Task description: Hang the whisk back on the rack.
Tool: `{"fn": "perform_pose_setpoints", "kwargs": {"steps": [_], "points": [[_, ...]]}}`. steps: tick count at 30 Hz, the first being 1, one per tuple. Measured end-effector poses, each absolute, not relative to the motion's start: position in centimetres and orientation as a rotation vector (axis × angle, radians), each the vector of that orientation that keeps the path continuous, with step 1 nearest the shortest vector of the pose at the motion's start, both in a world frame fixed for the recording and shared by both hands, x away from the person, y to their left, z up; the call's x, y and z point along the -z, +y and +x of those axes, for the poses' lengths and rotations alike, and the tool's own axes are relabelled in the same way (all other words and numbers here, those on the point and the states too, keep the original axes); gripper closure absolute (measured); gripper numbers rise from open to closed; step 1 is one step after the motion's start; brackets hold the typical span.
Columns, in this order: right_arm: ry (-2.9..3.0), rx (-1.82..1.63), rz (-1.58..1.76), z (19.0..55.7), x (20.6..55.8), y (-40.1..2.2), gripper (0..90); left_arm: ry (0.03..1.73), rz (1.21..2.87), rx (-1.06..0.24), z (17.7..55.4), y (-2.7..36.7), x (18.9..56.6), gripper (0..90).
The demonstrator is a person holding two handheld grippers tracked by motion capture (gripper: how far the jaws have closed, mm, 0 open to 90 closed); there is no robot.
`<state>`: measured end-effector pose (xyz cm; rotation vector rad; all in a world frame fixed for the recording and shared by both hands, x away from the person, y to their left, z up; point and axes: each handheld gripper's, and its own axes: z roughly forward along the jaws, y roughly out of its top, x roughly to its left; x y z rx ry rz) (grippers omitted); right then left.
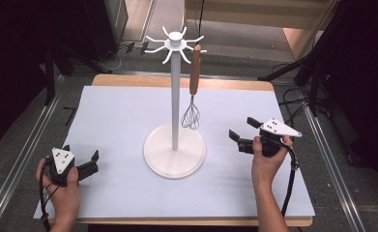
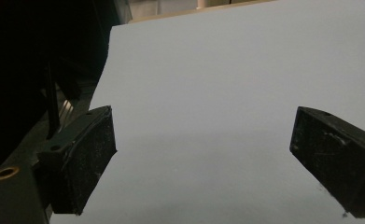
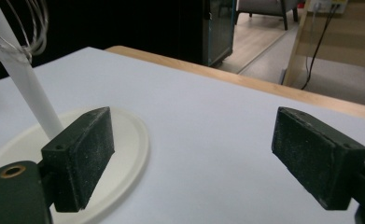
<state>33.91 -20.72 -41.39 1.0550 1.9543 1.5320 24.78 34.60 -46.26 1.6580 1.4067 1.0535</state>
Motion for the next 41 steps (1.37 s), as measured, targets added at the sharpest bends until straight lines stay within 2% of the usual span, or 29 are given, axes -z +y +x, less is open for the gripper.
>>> {"fn": "perform_pose_setpoints", "kwargs": {"steps": [23,41], "points": [[1.936,-1.413,1.263,32.6,48.5,-24.6,13.7,1.403,1.659,-1.064,24.8,34.5,46.3,7.3],[1.939,-1.368,1.243,32.5,48.6,-24.4,13.6,1.407,1.654,-1.062,24.8,34.6,46.3,7.4]]}}
